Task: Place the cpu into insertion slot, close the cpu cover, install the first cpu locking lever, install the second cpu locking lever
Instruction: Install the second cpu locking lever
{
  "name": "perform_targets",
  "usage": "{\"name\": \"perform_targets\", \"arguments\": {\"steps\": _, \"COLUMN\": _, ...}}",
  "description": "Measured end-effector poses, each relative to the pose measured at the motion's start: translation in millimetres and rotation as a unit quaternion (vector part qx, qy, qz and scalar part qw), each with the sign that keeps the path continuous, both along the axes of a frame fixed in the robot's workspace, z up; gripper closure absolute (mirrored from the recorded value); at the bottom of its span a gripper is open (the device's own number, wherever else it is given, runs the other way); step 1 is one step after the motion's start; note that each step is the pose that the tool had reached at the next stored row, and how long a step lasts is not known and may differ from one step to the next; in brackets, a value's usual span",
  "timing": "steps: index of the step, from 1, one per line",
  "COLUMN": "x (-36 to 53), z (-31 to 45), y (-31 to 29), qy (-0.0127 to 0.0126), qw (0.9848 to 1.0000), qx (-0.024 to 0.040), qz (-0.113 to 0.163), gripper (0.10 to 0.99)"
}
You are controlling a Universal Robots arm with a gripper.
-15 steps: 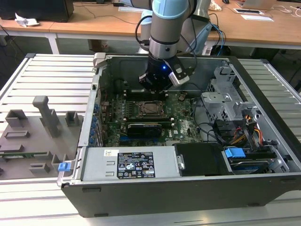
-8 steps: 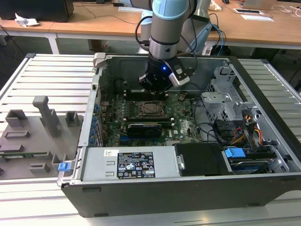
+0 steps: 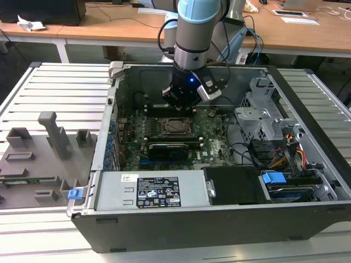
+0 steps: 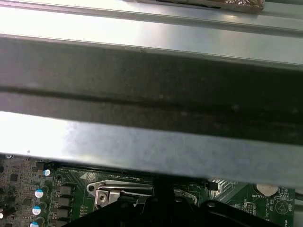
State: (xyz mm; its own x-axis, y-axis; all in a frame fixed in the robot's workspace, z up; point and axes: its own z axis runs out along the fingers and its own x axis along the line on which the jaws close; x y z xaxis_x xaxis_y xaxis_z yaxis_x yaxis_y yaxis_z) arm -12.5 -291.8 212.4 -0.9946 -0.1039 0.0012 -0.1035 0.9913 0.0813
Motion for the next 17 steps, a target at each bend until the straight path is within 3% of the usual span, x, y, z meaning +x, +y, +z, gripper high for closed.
{"name": "perform_targets", "arguments": {"steps": 11, "x": 0.0, "z": 1.5, "y": -7.7, "qy": 0.0000, "qw": 1.0000, "qx": -0.0001, "qz": 0.000, "gripper": 0.980}}
{"name": "perform_targets", "arguments": {"steps": 16, "x": 0.0, "z": 15.4, "y": -7.9, "qy": 0.0000, "qw": 1.0000, "qx": -0.0001, "qz": 0.000, "gripper": 0.980}}
{"name": "perform_targets", "arguments": {"steps": 17, "x": 0.0, "z": 22.7, "y": -7.9, "qy": 0.0000, "qw": 1.0000, "qx": 0.0000, "qz": 0.000, "gripper": 0.980}}
